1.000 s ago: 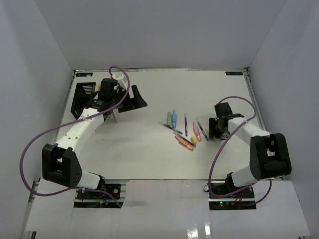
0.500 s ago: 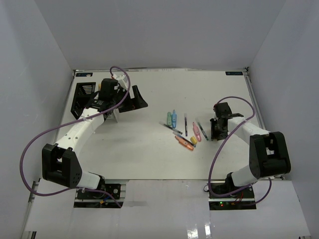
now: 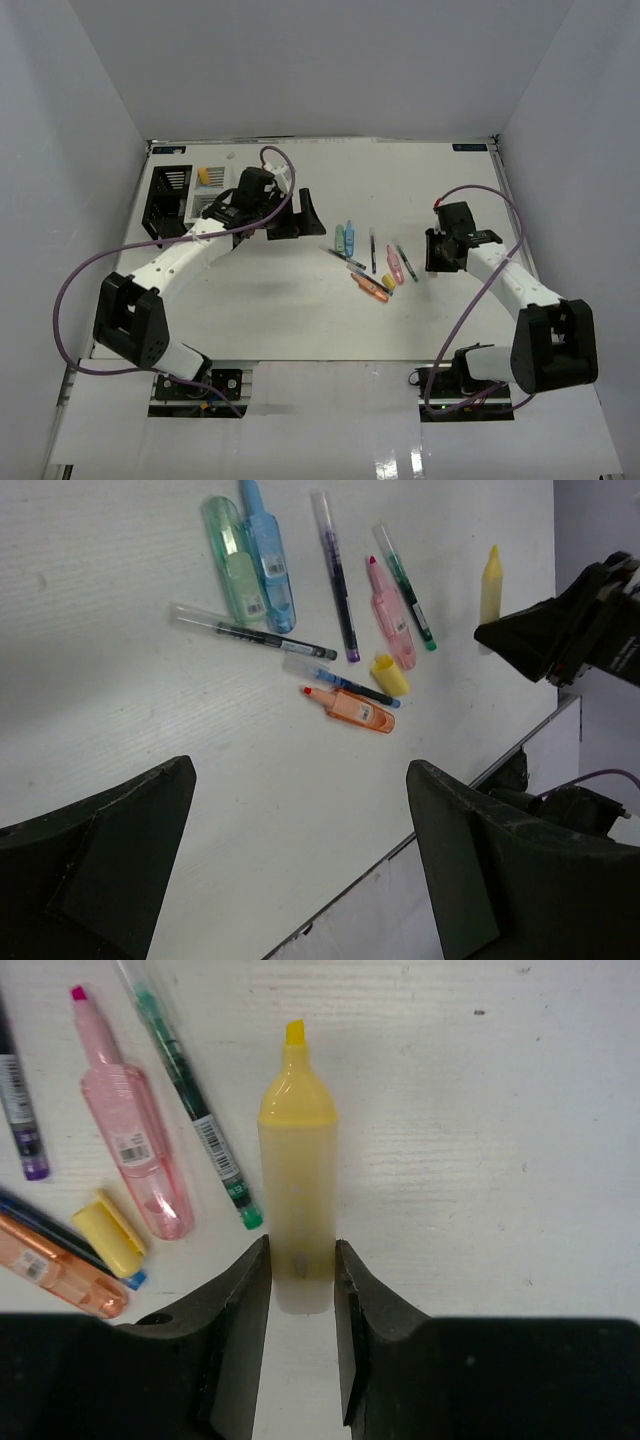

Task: Sort the stationery into containers
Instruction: Pick up the pen from the center of the board.

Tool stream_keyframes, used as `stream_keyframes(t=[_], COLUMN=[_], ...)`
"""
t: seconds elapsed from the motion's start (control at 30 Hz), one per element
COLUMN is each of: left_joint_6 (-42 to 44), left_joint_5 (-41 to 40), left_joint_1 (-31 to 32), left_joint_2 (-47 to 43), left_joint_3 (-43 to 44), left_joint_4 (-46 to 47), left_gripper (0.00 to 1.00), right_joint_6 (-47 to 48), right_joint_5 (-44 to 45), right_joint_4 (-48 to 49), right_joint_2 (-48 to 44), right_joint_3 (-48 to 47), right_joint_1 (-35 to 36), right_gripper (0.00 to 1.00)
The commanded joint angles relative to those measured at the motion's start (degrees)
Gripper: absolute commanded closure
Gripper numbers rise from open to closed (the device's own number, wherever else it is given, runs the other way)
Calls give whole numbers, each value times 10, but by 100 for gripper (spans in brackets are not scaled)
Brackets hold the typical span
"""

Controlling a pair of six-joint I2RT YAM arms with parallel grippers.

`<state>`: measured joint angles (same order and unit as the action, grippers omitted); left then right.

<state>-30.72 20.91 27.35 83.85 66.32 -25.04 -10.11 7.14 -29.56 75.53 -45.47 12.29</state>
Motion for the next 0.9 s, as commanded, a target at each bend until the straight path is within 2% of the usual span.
stream_keyframes(t=[0.0, 0.13, 0.23, 0.37, 0.57, 0.87], left_joint_6=[-23, -36, -36, -56, -115, -174], left_joint_5=[-31, -73, -106, -76, 28, 34], left_joint_1=[42, 50, 50, 50, 50, 66], left_joint_2=[12, 17, 9, -4, -44, -78], left_joint_3=[26, 33, 37, 18, -79, -113], left_joint_4=[1, -1, -8, 16, 161, 305], left_gripper=[2, 2, 3, 6, 12, 27], right_joint_6=[3, 6, -12, -49, -126, -196], right_joint_5=[-20, -65, -65, -92, -112, -78], right_joint_4=[-2, 6, 9, 44, 147, 286], right_joint_2=[-48, -85, -100, -108, -128, -117], right_joint_3=[-23, -16, -15, -11, 9, 6], right_joint_1=[4, 32, 70, 120, 186, 251], right_gripper=[92, 92, 92, 92, 92, 92])
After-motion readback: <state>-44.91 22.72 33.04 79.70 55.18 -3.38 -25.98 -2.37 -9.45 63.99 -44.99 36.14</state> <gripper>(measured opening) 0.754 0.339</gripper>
